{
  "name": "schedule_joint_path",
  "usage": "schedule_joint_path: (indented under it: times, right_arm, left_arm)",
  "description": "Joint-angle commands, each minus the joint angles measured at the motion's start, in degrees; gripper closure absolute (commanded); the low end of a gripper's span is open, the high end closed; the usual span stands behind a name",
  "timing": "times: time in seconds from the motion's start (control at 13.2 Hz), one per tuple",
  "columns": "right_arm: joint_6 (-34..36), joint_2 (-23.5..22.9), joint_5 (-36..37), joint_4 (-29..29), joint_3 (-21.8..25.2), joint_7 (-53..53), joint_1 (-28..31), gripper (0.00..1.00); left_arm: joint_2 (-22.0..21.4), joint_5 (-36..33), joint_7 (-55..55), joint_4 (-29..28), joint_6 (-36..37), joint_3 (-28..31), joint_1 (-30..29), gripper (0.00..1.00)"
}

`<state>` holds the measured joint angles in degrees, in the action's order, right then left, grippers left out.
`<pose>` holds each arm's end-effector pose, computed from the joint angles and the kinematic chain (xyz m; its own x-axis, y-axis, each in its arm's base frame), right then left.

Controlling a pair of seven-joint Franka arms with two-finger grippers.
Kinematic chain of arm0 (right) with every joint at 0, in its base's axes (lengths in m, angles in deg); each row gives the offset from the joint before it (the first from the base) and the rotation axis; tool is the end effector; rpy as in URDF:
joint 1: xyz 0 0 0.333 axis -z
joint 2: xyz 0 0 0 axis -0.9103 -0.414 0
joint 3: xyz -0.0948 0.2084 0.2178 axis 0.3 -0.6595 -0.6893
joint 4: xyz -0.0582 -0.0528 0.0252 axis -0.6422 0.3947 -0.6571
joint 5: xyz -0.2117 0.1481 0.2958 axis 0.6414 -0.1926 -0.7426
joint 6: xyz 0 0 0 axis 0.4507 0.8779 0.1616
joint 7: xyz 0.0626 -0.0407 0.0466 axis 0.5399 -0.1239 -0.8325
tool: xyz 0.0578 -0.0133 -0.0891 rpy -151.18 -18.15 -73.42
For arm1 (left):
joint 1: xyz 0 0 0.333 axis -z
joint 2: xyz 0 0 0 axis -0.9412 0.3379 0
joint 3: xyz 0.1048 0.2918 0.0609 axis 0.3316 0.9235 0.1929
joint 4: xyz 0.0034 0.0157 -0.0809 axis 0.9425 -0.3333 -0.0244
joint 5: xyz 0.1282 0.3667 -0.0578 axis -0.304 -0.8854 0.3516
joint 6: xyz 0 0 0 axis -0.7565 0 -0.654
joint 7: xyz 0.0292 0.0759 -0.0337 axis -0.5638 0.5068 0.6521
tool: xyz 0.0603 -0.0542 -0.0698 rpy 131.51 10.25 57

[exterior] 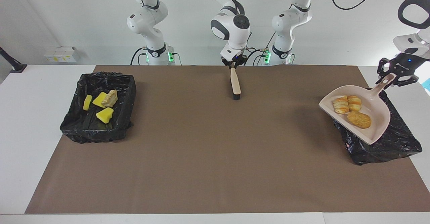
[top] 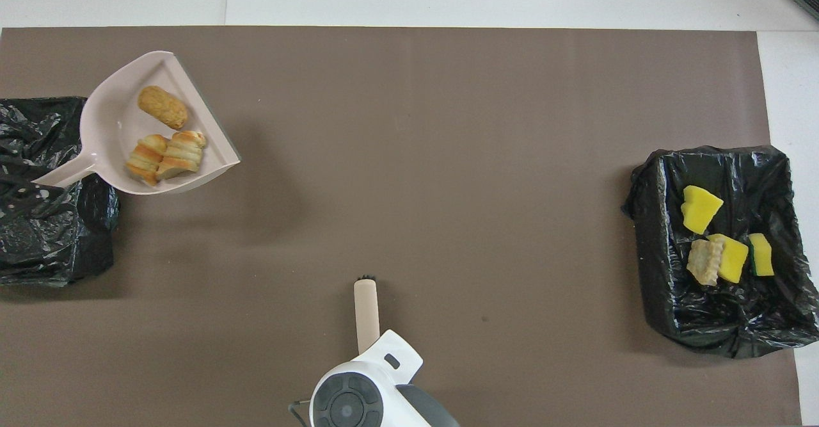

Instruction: Sweep and dump trash in bin

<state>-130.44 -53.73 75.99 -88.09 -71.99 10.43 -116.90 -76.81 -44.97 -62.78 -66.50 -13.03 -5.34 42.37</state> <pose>0.2804 0.4684 0.3412 0.9756 0.0427 -0.2154 0.0429 -0.9991 -0.0036 0.5253 0.2326 0.5515 0.5669 -0.8236 0.0166 -0.8238 -0.5669 0.0031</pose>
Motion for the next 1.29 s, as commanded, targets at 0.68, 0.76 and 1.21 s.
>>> schedule_joint_path:
  times: [0.68, 0.76, 1.21]
  right_arm:
    - [32.8, 4.1, 5.0, 21.2, 0.6, -22.5, 19.1, 0.00]
    - [34.1, 4.1, 6.2, 22.6, 0.9, -25.1, 21.1, 0.00]
    - [35.2, 7.0, 11.7, 24.8, 1.4, -46.9, 37.7, 0.00]
  left_arm:
    - [2.9, -29.9, -3.2, 5.1, -0.4, -0.8, -2.8, 1.00]
    - [2.9, -30.4, -3.1, 5.1, -0.2, -0.7, -2.0, 1.00]
    - [2.7, -39.5, -3.2, 4.3, -0.4, -0.8, 3.9, 1.00]
